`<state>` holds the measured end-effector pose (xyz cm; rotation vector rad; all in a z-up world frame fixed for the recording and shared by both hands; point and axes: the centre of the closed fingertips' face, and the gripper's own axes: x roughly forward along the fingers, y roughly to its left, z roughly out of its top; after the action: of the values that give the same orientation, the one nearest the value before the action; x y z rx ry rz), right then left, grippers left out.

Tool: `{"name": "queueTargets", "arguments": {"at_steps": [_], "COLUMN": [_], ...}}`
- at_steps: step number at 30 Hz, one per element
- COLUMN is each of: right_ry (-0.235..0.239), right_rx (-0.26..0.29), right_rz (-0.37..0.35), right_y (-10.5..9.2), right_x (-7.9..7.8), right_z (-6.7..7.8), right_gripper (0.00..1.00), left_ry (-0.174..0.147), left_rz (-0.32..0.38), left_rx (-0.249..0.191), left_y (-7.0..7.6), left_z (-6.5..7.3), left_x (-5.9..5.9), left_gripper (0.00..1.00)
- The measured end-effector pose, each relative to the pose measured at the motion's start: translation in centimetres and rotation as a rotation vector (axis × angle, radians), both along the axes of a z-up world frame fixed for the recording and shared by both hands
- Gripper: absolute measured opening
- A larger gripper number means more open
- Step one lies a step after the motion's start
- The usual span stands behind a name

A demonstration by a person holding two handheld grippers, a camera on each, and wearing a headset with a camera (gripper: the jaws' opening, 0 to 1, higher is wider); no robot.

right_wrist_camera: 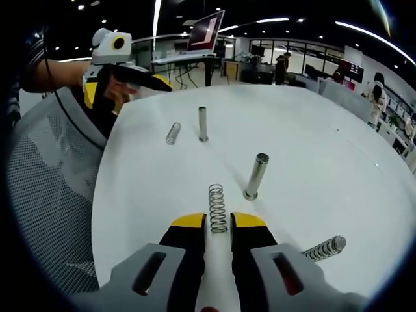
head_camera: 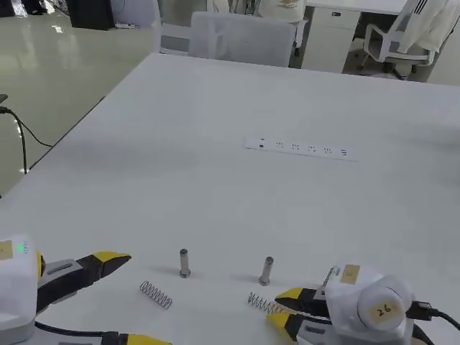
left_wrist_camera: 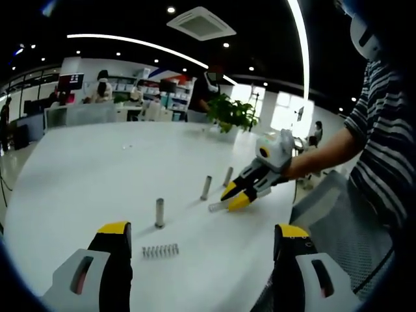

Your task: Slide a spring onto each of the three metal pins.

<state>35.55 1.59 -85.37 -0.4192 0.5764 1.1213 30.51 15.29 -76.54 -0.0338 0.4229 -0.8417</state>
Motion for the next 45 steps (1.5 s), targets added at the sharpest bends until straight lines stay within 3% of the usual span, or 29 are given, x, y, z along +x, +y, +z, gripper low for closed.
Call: {"name": "queueTargets", "arguments": {"at_steps": [4, 5, 10, 17, 23, 33, 45], "right_ry": [0.007, 0.008, 0.007, -0.004, -0.039, -0.064, -0.077], "right_rx": [-0.016, 0.002, -0.013, 0.011, -0.011, 0.011, 0.001], "right_rz": [0.009, 0.016, 0.032, 0.082, 0.142, 0.259, 0.358], "right_y": [-0.3, -0.2, -0.4, -0.8, -1.4, -1.3, -1.1], "right_x": [-0.1, -0.2, -0.2, -1.1, -1.5, -3.1, -5.2], "right_z": [-0.8, -0.7, -0.5, 1.3, 2.3, 4.8, 5.7], "right_gripper": [0.08, 0.08, 0.08, 0.08, 0.08, 0.08, 0.08], "left_ry": [0.000, 0.000, 0.012, 0.029, 0.034, 0.035, 0.026], "left_rz": [-0.006, -0.009, -0.045, -0.117, -0.167, -0.267, -0.368], "left_rx": [-0.001, -0.002, 0.000, -0.004, 0.003, 0.022, 0.036], "left_y": [-0.1, -0.2, -1.2, -3.3, -4.7, -7.7, -11.6], "left_z": [0.2, 0.3, 0.0, -0.2, -0.3, -0.7, -1.1], "left_x": [0.0, 0.0, -0.3, -0.9, -0.8, -0.3, 0.2], "left_gripper": [0.86, 0.86, 0.83, 0.78, 0.75, 0.68, 0.55]}}
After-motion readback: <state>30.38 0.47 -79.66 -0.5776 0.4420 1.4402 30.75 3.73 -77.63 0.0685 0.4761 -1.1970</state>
